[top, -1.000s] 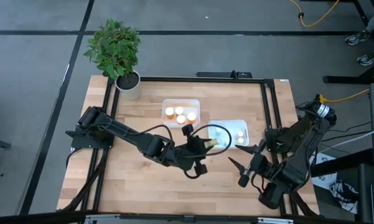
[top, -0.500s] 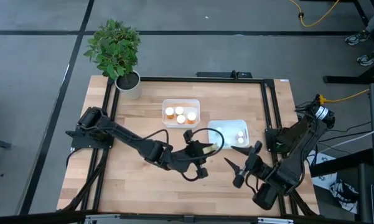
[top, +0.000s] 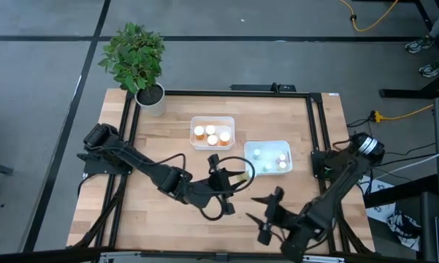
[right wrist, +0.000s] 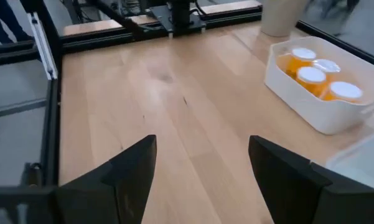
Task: Pick and place medicine bottles into bin by pill shape (circle, oval)
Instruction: Put the small yellow pill bottle into the bottom white bin
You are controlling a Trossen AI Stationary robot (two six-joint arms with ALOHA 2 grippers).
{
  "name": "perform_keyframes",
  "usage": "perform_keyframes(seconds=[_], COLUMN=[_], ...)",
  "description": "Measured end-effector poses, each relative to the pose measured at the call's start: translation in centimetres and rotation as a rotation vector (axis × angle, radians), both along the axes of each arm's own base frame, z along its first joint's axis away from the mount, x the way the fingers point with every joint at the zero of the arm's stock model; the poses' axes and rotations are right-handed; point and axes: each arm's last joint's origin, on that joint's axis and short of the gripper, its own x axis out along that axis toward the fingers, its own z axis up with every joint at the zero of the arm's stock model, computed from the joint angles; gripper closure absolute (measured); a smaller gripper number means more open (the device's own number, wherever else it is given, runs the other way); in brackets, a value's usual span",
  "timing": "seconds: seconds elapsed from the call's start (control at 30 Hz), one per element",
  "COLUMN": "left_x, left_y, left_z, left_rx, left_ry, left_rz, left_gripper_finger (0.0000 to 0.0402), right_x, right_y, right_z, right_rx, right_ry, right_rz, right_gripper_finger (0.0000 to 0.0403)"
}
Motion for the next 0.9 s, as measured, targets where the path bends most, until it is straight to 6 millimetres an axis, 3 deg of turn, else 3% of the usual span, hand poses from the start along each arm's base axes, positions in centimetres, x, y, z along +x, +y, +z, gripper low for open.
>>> perform_keyframes(seconds=[0.27,0.4,0.5,0.63,0.8,0.9], left_x=[-2.7,-3.7,-4.1,-4.6,-4.7,-4.6], left_y=[-1.1,-1.7,-2.3,-2.9,-2.8,-2.5], left_z=[1.6,2.4,2.3,2.4,2.2,2.1], left_rx=[0.037,0.047,0.056,0.059,0.060,0.057], left_ry=[0.027,0.009,0.014,0.001,0.006,0.011], left_rz=[0.012,0.034,0.032,0.059,0.087,0.106], left_gripper_finger=[0.0321,0.0321,0.0321,0.0321,0.0321,0.0321], right_x=[3.9,6.0,6.2,3.8,-1.8,-4.9], right_y=[-0.3,-1.5,-3.2,-5.6,-7.7,-8.6], right_z=[-1.9,-1.2,0.3,3.1,7.0,6.7], right_rx=[-0.064,-0.142,-0.202,-0.271,-0.350,-0.338], right_ry=[0.031,0.099,0.138,0.181,0.124,0.040], right_rz=[0.042,0.211,0.253,0.167,0.025,-0.035], right_gripper_finger=[0.0147,0.0147,0.0147,0.0147,0.0147,0.0147])
